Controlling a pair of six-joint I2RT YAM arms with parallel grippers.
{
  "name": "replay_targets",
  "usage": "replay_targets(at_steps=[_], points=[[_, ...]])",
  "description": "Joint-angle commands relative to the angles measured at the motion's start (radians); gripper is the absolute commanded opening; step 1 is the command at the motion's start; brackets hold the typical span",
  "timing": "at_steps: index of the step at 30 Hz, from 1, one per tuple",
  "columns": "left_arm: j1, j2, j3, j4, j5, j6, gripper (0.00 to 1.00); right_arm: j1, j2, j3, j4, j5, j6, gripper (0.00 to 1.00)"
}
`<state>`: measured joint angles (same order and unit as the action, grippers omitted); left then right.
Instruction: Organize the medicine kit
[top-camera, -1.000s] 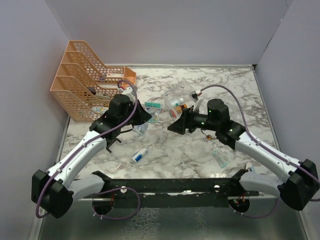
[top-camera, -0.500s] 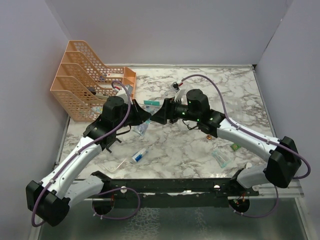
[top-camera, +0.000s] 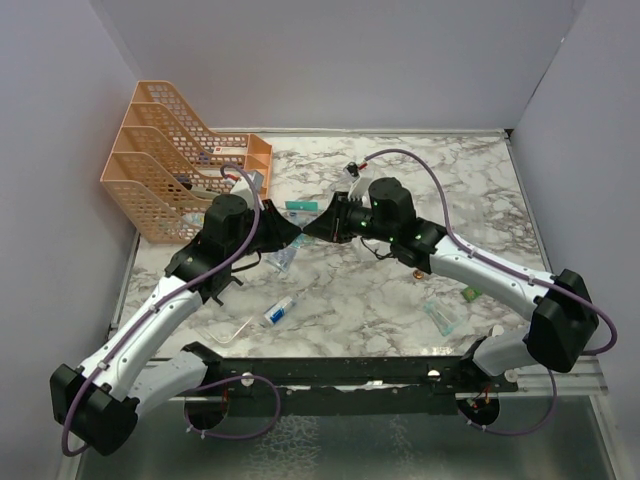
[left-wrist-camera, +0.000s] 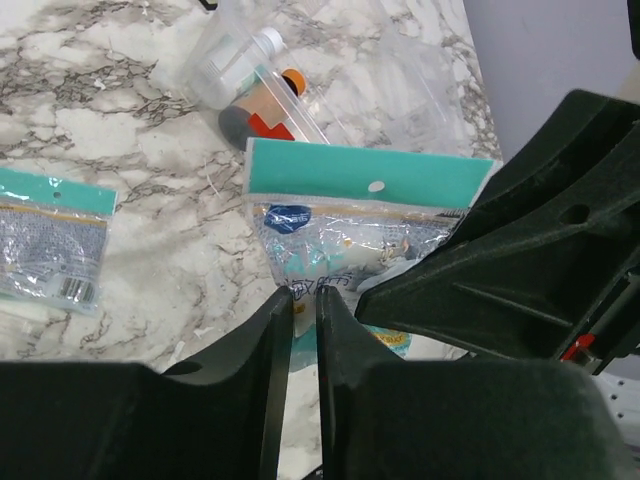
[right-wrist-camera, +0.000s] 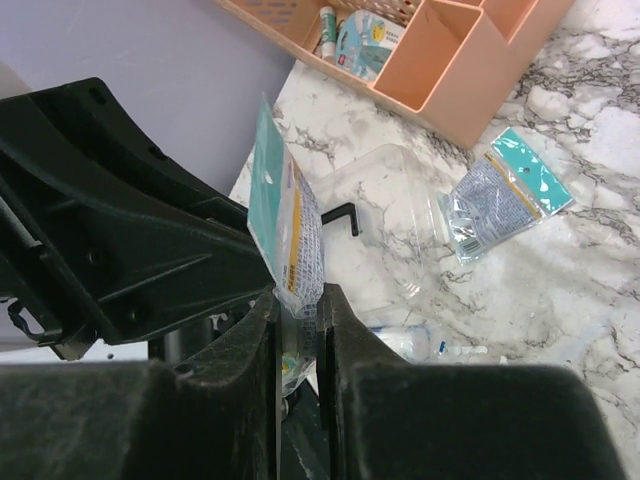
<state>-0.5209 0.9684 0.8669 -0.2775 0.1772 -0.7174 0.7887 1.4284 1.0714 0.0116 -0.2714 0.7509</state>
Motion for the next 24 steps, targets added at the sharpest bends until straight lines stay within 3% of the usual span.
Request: replay_targets(at_steps=[1, 3, 5, 11, 20, 24], points=[[-0.002, -0.041, 0.009, -0.028, -0.105, 0.031, 0.30, 0.002, 0.000, 0.043, -0.004, 0.041, -0.022, 0.07], [-0.002, -0.062, 0.015, -0.065, -0.187, 0.061, 0.47, 0.000, 0.001, 0.076, -0.055, 0.045, -0.075, 0.05], [-0.003, -0.088, 0.010, -0.088, -0.268, 0.091, 0.58, -0.011, 0.000, 0.112, -0.118, 0.041, -0.131, 0.03], [-0.002, -0.154, -0.029, -0.125, -0.391, 0.133, 0.62, -0.146, 0.003, 0.191, -0.291, -0.094, -0.287, 0.03], [0.000, -0.147, -0.131, -0.031, -0.374, 0.164, 0.63, -0.400, 0.067, 0.350, -0.646, -0.155, -0.574, 0.03], [0.001, -0.128, -0.139, -0.029, -0.351, 0.161, 0.62, -0.413, 0.118, 0.419, -0.757, -0.139, -0.653, 0.03]])
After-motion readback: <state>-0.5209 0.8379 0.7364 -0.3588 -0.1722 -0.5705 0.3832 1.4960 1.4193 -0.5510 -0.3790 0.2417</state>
